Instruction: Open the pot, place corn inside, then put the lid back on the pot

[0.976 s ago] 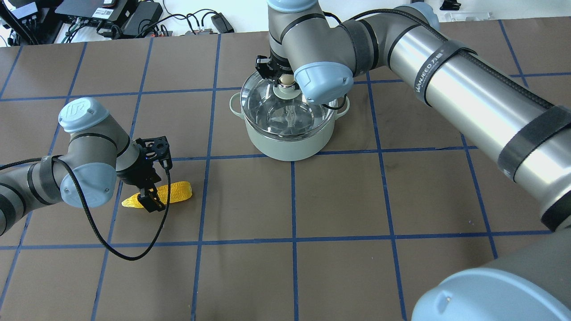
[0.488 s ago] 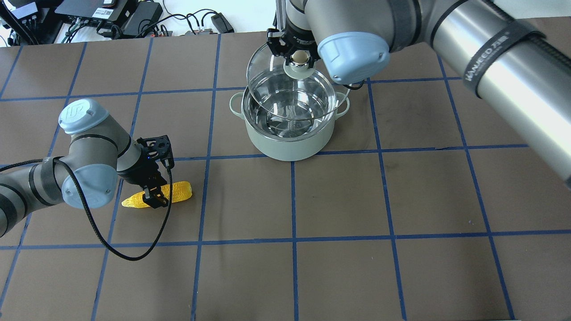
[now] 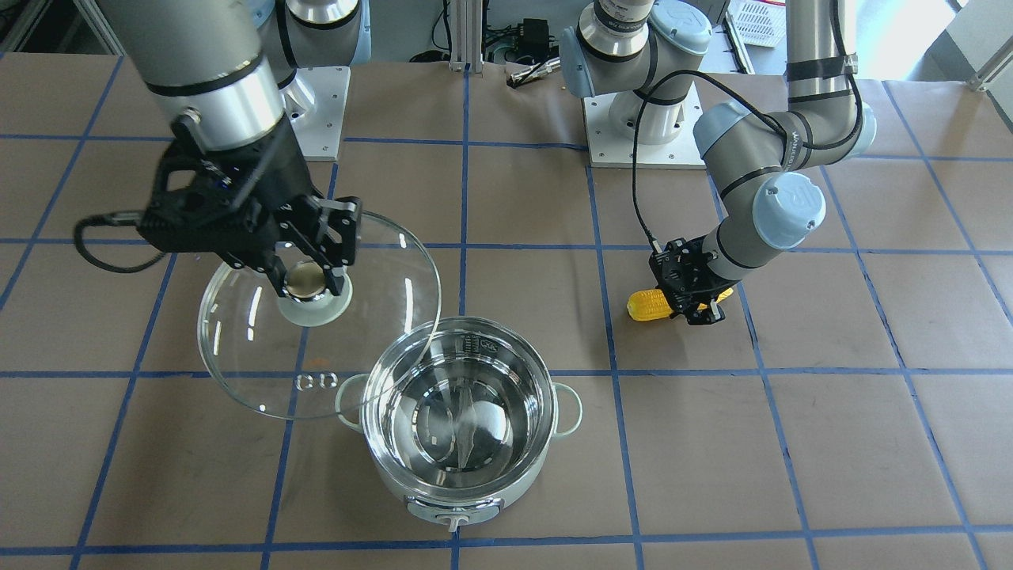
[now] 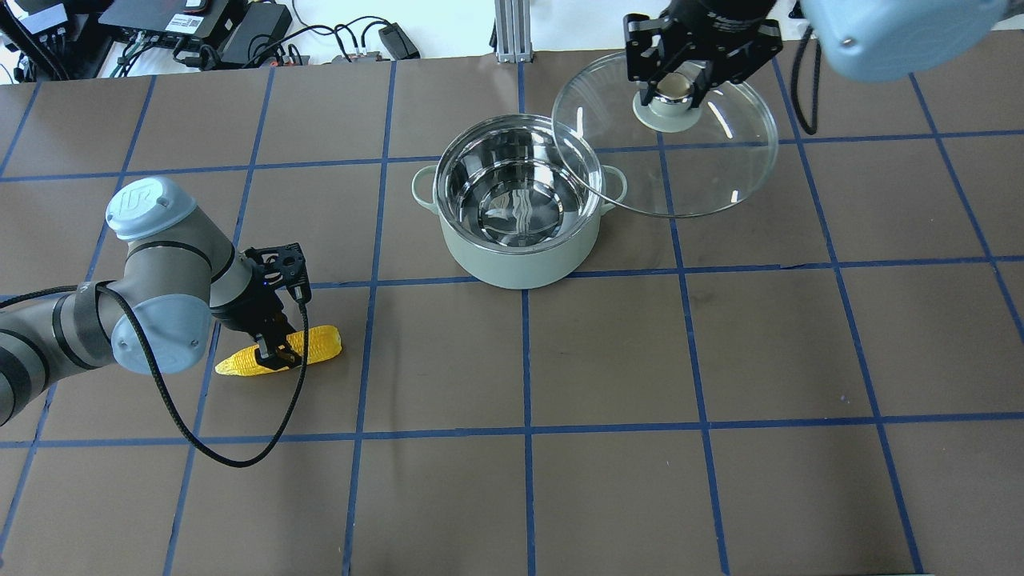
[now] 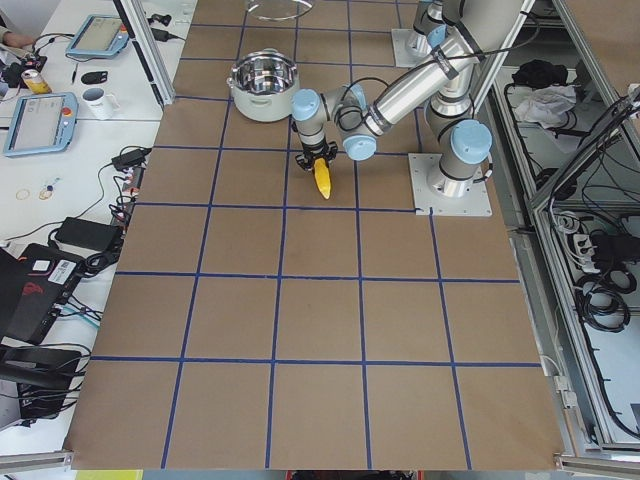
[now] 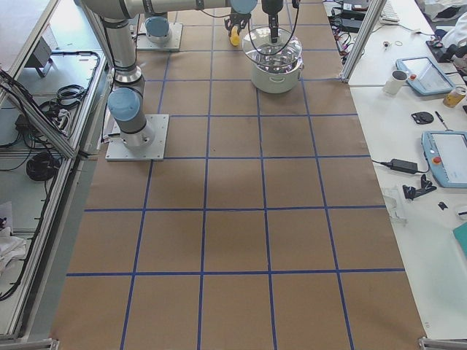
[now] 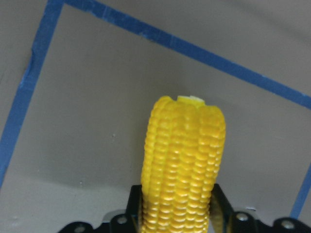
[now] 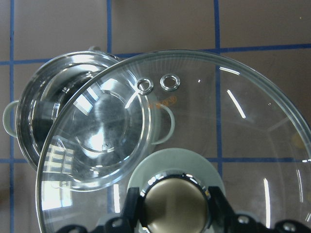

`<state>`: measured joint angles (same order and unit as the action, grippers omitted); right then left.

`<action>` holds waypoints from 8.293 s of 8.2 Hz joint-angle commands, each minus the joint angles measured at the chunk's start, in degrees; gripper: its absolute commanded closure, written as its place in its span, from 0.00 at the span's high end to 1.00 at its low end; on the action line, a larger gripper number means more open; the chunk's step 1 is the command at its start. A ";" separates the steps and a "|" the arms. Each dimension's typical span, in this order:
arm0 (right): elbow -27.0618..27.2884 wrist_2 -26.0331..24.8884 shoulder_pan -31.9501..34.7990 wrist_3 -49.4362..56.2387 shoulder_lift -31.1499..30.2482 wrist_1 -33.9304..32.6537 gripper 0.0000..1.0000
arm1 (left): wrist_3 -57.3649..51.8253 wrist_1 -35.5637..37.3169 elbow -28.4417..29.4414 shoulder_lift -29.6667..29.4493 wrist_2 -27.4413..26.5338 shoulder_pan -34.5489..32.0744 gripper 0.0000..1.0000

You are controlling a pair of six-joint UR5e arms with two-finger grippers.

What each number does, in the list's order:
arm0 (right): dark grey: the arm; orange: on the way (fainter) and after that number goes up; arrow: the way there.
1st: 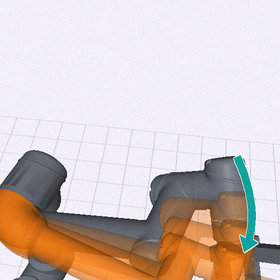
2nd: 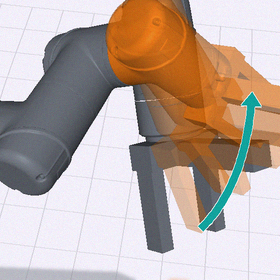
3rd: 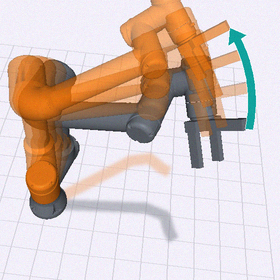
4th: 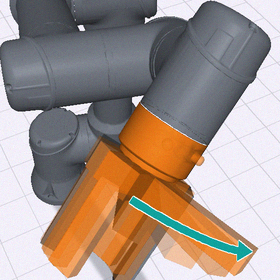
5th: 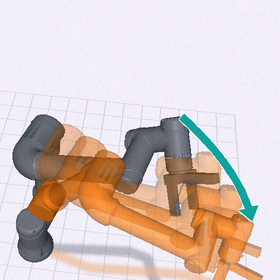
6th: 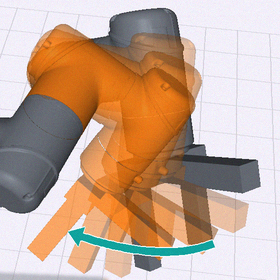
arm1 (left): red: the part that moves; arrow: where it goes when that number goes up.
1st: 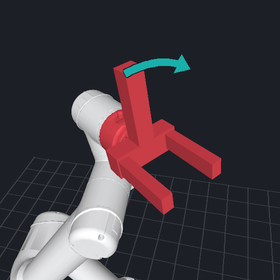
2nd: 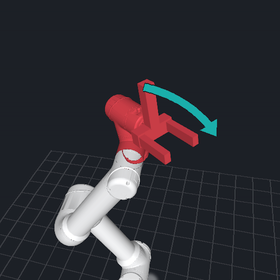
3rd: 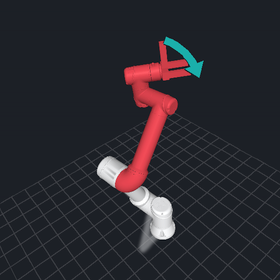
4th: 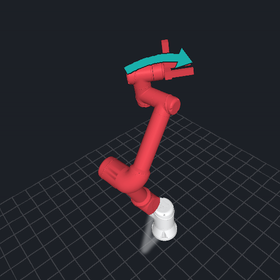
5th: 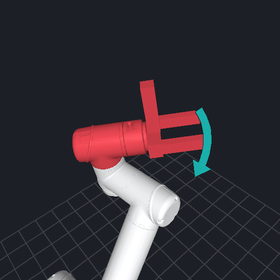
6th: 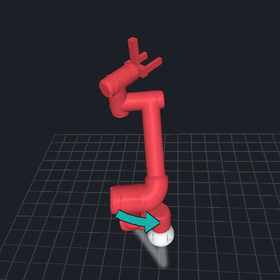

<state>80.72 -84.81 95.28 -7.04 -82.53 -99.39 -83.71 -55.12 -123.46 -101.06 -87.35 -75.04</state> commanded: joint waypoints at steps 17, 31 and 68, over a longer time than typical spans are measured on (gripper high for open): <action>5.51 -0.35 -8.09 16.70 -8.61 9.12 0.27 | 79.81 -28.20 50.32 -10.38 7.81 -21.53 0.00; 5.51 -0.35 -8.09 16.79 -8.61 9.04 0.25 | 101.99 -27.32 63.87 -29.02 6.23 -30.51 0.00; -3.90 -7.03 14.85 -22.85 20.21 -20.06 0.24 | 58.04 -36.11 43.65 2.36 0.25 -10.74 1.00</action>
<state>76.91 -91.74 110.11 -29.42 -62.88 -119.32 -40.90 -91.13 -79.87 -98.73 -86.99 -85.96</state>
